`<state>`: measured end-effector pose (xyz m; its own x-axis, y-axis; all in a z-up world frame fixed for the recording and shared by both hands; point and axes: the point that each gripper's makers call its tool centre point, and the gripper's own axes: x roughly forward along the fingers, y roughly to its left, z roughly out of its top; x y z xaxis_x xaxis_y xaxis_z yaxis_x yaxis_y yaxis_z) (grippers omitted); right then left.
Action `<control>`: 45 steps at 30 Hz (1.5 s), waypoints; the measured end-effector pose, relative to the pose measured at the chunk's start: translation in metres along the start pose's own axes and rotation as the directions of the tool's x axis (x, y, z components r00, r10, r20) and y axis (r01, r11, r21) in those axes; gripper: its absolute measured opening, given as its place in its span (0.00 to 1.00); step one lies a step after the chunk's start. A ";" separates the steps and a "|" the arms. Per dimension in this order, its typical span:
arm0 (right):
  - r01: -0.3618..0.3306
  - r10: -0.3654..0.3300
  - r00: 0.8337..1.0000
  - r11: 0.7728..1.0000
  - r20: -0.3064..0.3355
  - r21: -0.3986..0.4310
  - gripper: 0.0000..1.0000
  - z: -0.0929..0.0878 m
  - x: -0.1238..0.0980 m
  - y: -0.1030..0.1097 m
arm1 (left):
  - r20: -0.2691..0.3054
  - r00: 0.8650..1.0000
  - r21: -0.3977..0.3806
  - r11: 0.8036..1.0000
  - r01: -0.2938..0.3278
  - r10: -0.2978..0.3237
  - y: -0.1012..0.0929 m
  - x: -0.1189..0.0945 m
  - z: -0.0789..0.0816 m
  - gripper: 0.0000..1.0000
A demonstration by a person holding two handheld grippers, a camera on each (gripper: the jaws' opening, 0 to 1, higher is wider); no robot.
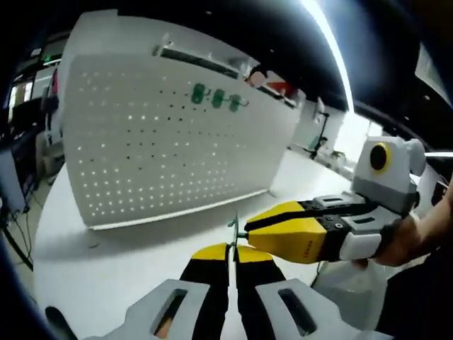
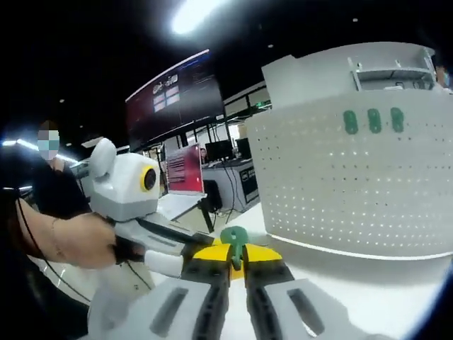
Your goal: Insert the hook assembly into the mounting plate slot until the hook locks in place.
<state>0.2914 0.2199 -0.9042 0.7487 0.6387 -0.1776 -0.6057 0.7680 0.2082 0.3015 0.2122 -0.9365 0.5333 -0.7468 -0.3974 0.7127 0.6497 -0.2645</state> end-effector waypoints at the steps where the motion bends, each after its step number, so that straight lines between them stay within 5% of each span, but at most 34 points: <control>1: -0.007 0.007 1.000 1.000 0.003 0.005 0.02 0.000 0.000 0.002 | 0.000 1.000 0.003 1.000 0.002 -0.002 0.000 0.000 0.000 0.01; 6: -0.012 0.013 1.000 0.994 -0.003 0.109 0.02 -0.003 -0.001 0.002 | -0.003 1.000 0.015 1.000 0.003 -0.003 -0.002 -0.002 -0.002 0.01; 10: -0.002 0.003 1.000 0.998 -0.013 0.066 0.01 -0.003 -0.002 -0.004 | 0.012 1.000 0.025 1.000 0.004 -0.004 -0.002 -0.004 0.001 0.01; 24: 0.010 -0.002 0.999 0.988 -0.047 0.157 0.00 -0.010 -0.005 -0.004 | -0.020 1.000 0.127 0.992 0.017 -0.014 -0.006 -0.001 -0.006 0.02; 37: 0.021 -0.011 0.997 0.990 -0.074 0.141 0.00 -0.015 -0.010 -0.006 | -0.026 0.997 0.044 0.997 0.070 -0.069 -0.012 0.000 -0.013 0.04; 40: 0.023 -0.014 0.998 0.993 -0.068 0.119 0.00 -0.011 -0.012 -0.005 | -0.029 0.994 -0.030 0.995 0.100 -0.101 -0.017 -0.001 -0.012 0.04; 45: 0.029 -0.023 0.998 0.994 -0.054 0.104 0.00 -0.006 -0.013 -0.007 | -0.008 0.994 -0.008 0.994 0.111 -0.111 -0.020 -0.002 -0.008 0.05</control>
<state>0.2838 0.2064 -0.9089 0.7471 0.6221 -0.2341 -0.5524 0.7770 0.3019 0.2828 0.2021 -0.9375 0.4472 -0.8131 -0.3726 0.7638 0.5639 -0.3139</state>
